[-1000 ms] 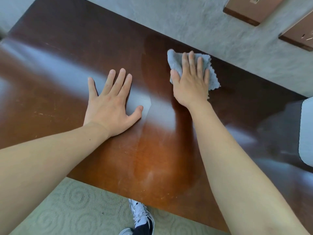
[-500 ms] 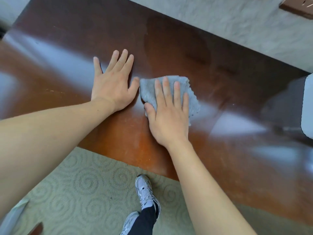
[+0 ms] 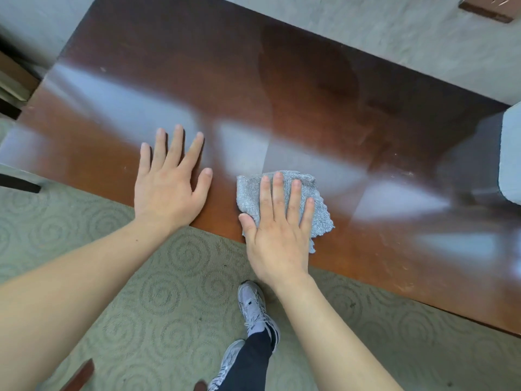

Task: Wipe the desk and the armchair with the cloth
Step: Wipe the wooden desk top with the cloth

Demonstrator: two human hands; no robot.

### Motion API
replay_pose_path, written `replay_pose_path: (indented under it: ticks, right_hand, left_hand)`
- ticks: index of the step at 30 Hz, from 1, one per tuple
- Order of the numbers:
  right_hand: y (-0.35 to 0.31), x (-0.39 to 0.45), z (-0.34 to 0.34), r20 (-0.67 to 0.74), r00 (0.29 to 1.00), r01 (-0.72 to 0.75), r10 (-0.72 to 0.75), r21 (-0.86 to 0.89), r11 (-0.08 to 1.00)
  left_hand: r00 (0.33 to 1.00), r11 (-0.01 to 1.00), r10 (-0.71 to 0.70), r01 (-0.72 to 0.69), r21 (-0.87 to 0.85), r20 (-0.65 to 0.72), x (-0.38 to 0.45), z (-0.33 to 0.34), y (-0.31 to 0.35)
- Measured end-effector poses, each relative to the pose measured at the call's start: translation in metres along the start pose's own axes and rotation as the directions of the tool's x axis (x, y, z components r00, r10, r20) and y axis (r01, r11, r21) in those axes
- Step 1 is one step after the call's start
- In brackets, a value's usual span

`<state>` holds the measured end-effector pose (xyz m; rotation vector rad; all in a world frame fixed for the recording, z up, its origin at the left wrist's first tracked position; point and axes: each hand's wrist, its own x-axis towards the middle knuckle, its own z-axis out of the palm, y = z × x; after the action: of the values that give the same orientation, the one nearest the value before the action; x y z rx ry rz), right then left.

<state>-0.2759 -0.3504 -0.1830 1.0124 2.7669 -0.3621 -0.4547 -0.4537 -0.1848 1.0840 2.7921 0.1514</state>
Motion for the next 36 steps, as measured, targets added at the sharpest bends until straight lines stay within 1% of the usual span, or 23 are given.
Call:
replay_pose_path:
  ticks: [3, 7, 9, 11, 13, 15, 18, 20, 21, 23, 27, 30, 33, 35, 36]
  right_hand:
    - [-0.016, 0.049, -0.008, -0.018, 0.998, 0.055, -0.055, -0.001, 0.998]
    - [-0.029, 0.141, -0.029, -0.025, 0.996, 0.083, -0.083, -0.009, 0.996]
    - [-0.034, 0.175, -0.041, 0.008, 0.995, 0.095, -0.095, 0.012, 0.995]
    - [-0.036, 0.190, -0.045, 0.028, 0.994, 0.110, -0.109, -0.004, 0.994]
    - [-0.034, 0.180, -0.045, 0.014, 0.991, 0.136, -0.136, 0.003, 0.991]
    - [-0.029, 0.147, -0.039, 0.004, 0.985, 0.171, -0.171, 0.022, 0.985]
    - [-0.021, 0.063, -0.022, 0.007, 0.982, 0.191, -0.191, 0.034, 0.981]
    - [-0.017, 0.012, -0.010, 0.006, 0.981, 0.193, -0.193, -0.005, 0.981]
    - [-0.015, -0.002, -0.006, 0.021, 0.981, 0.194, -0.194, -0.019, 0.981]
    - [-0.012, -0.004, -0.005, 0.053, 0.978, 0.205, -0.203, -0.029, 0.978]
    - [-0.009, 0.052, -0.021, 0.061, 0.970, 0.236, -0.235, -0.021, 0.971]
    - [-0.007, 0.120, -0.037, 0.019, 0.978, 0.208, -0.208, -0.036, 0.977]
    - [0.008, 0.193, -0.058, 0.019, 0.974, 0.228, -0.227, -0.030, 0.973]
    - [0.030, 0.209, -0.065, 0.017, 0.977, 0.211, -0.211, -0.035, 0.977]
    - [0.041, 0.204, -0.063, -0.002, 0.983, 0.181, -0.181, -0.042, 0.983]
  left_hand:
    - [1.000, 1.000, -0.013, 0.013, 0.009, -0.009, 0.005, 0.006, -0.002]
    - [1.000, 1.000, -0.001, 0.002, 0.012, -0.017, 0.005, 0.008, -0.005]
    - [1.000, 1.000, 0.000, 0.000, 0.010, -0.007, 0.005, 0.007, -0.005]
    - [1.000, 1.000, 0.000, 0.000, 0.013, -0.011, 0.005, 0.006, -0.006]
    - [1.000, 1.000, -0.001, 0.001, 0.015, -0.003, 0.005, 0.005, -0.006]
    - [1.000, 1.000, -0.003, 0.003, 0.019, -0.002, 0.006, 0.004, -0.006]
    - [1.000, 1.000, 0.004, -0.004, 0.030, 0.004, 0.006, 0.004, -0.004]
    - [1.000, 0.999, -0.002, 0.002, 0.041, -0.001, 0.006, 0.004, -0.005]
    - [1.000, 0.999, -0.003, 0.004, 0.043, -0.002, 0.005, 0.004, -0.006]
    - [1.000, 0.999, 0.003, -0.003, 0.045, 0.003, 0.005, 0.004, -0.005]
    - [1.000, 0.999, 0.004, -0.004, 0.045, 0.004, 0.007, 0.004, -0.004]
    - [1.000, 0.999, 0.003, -0.003, 0.051, -0.006, 0.005, 0.006, -0.006]
    - [1.000, 0.998, 0.010, -0.010, 0.056, -0.016, 0.006, 0.007, -0.006]
    - [1.000, 0.998, 0.021, -0.020, 0.054, -0.017, 0.005, 0.009, -0.008]
    - [1.000, 0.998, 0.020, -0.019, 0.056, -0.018, 0.004, 0.010, -0.009]
